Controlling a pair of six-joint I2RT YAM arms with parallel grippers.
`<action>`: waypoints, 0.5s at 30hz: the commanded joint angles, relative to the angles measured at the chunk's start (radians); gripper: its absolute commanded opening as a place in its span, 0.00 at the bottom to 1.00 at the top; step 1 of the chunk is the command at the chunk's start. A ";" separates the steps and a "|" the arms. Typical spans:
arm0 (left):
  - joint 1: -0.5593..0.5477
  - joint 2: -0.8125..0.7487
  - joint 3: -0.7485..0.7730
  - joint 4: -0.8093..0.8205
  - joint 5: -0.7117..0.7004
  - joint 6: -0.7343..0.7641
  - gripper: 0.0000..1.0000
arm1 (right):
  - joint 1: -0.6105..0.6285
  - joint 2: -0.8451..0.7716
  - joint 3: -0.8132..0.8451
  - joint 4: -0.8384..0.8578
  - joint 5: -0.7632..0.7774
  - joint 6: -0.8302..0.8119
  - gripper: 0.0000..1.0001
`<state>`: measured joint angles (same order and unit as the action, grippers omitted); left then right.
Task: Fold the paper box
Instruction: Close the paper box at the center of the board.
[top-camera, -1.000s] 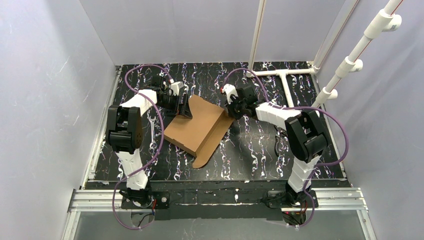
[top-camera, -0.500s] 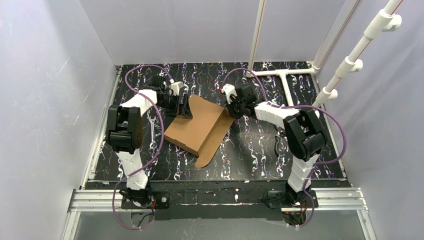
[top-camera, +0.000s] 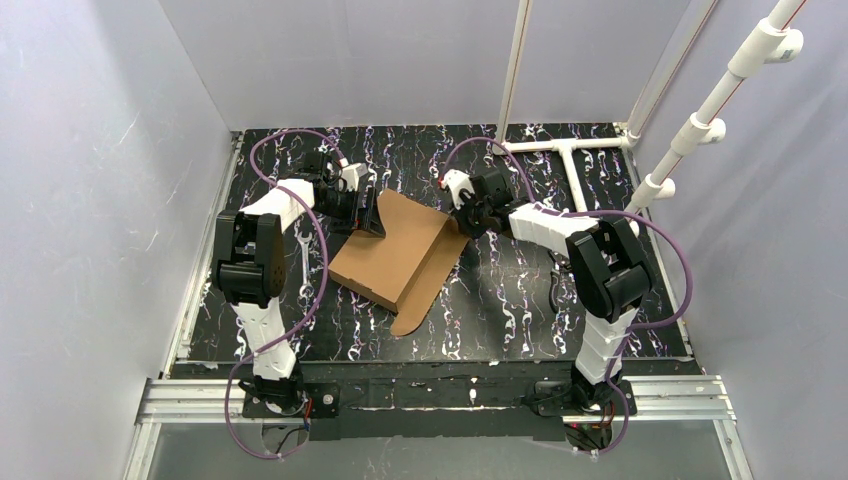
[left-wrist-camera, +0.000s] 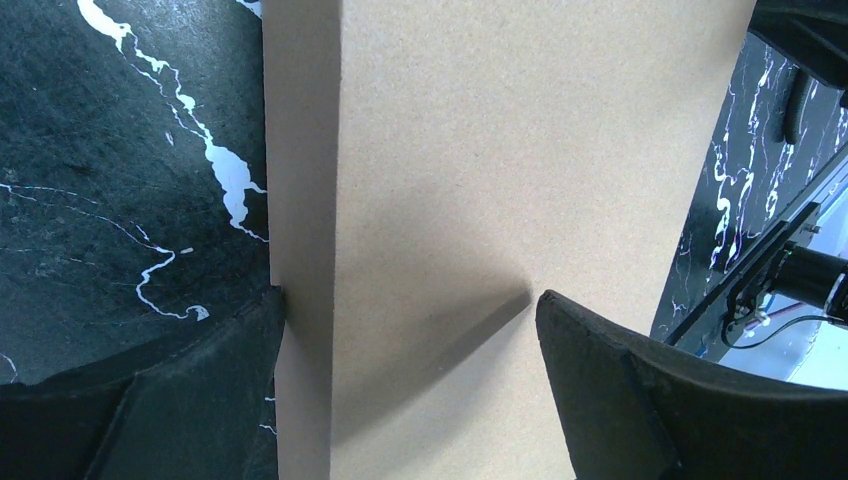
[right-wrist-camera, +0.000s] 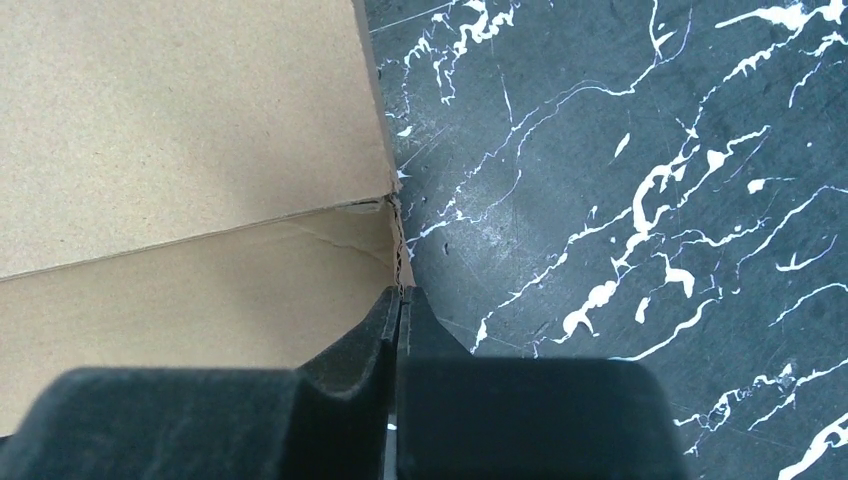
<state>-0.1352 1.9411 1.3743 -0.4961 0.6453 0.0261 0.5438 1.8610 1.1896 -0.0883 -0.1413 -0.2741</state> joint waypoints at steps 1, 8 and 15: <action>-0.015 -0.004 0.021 -0.019 0.068 0.003 0.93 | 0.013 0.006 0.056 -0.003 -0.059 -0.038 0.04; -0.024 0.016 0.053 -0.040 0.076 0.022 0.93 | 0.018 0.038 0.141 -0.112 -0.093 -0.134 0.03; -0.032 0.025 0.059 -0.050 0.078 0.034 0.93 | 0.019 0.078 0.224 -0.194 -0.116 -0.178 0.02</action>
<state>-0.1413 1.9678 1.4036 -0.5182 0.6537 0.0448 0.5449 1.9274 1.3426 -0.2558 -0.1837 -0.4179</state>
